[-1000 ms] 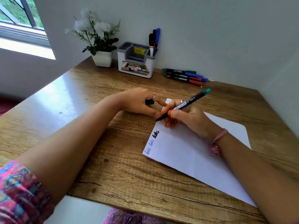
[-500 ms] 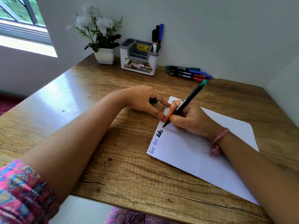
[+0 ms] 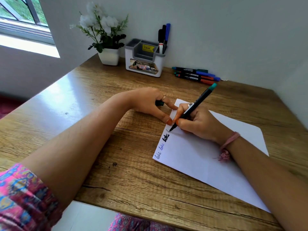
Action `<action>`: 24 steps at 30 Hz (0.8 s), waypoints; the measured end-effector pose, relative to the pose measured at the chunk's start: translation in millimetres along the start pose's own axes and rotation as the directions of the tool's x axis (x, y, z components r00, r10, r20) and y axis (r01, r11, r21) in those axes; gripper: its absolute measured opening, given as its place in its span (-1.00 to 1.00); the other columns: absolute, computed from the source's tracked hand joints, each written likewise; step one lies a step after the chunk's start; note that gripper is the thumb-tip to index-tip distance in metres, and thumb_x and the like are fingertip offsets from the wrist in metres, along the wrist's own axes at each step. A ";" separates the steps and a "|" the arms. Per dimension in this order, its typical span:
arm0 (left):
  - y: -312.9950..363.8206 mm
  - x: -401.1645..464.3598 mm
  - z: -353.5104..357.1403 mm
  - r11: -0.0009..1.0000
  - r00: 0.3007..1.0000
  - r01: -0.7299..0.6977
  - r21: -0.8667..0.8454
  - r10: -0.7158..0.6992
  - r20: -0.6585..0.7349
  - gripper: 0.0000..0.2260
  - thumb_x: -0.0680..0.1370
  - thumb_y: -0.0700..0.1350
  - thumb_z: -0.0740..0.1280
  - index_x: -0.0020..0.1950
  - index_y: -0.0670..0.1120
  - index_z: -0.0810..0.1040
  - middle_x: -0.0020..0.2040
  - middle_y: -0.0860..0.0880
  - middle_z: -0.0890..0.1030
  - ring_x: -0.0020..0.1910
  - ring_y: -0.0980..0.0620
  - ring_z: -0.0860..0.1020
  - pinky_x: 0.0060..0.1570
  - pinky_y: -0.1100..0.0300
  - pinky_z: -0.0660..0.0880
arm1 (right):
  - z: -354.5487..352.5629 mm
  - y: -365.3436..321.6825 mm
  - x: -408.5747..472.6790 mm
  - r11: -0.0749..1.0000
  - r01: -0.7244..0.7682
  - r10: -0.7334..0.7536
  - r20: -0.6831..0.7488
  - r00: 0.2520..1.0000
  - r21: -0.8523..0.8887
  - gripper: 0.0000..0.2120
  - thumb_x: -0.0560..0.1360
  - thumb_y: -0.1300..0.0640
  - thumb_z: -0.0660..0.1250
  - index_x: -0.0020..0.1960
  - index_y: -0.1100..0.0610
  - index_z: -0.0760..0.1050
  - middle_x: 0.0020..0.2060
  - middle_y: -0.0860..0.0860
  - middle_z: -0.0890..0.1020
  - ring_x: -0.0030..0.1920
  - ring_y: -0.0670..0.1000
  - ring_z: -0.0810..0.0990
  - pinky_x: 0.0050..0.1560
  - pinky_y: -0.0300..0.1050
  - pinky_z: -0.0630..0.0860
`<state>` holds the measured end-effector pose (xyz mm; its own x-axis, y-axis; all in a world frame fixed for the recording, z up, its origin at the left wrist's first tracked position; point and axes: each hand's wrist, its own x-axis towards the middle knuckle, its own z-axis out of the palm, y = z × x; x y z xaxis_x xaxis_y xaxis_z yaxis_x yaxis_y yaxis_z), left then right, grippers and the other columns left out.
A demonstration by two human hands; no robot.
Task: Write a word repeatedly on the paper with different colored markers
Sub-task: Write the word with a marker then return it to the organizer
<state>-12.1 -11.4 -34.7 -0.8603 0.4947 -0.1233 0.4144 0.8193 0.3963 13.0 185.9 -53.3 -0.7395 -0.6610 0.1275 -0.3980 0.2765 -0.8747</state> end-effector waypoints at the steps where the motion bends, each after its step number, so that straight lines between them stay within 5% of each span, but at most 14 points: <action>1: -0.3 -0.2 0.0 1.000 1.000 -0.003 -0.003 0.003 -0.005 -0.50 0.35 0.25 0.41 0.27 0.24 0.48 -0.37 0.21 0.34 -0.36 0.19 0.35 -0.31 0.23 0.22 | 0.2 0.1 -0.1 1.000 0.000 0.000 -0.007 1.000 0.009 -0.91 0.33 0.29 0.27 -0.25 0.13 0.51 -0.50 -0.14 0.55 -0.44 -0.19 0.47 -0.34 -0.35 0.42; 24: -1.8 1.9 0.0 0.998 1.000 -0.030 0.064 0.030 -0.003 -0.60 0.46 0.21 0.32 0.29 0.23 0.47 -0.26 0.28 0.35 -0.27 0.24 0.36 -0.31 0.29 0.19 | 1.2 -1.1 0.4 1.000 -0.001 0.002 -0.053 0.999 0.032 -0.96 0.32 0.28 0.26 -0.24 0.18 0.47 -0.50 -0.20 0.55 -0.47 -0.22 0.47 -0.37 -0.39 0.41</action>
<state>-14.5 -12.0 -35.6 -0.8483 0.5184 -0.1082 0.4581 0.8209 0.3410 13.9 184.5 -52.9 -0.7679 -0.6227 0.1500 -0.3803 0.2546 -0.8891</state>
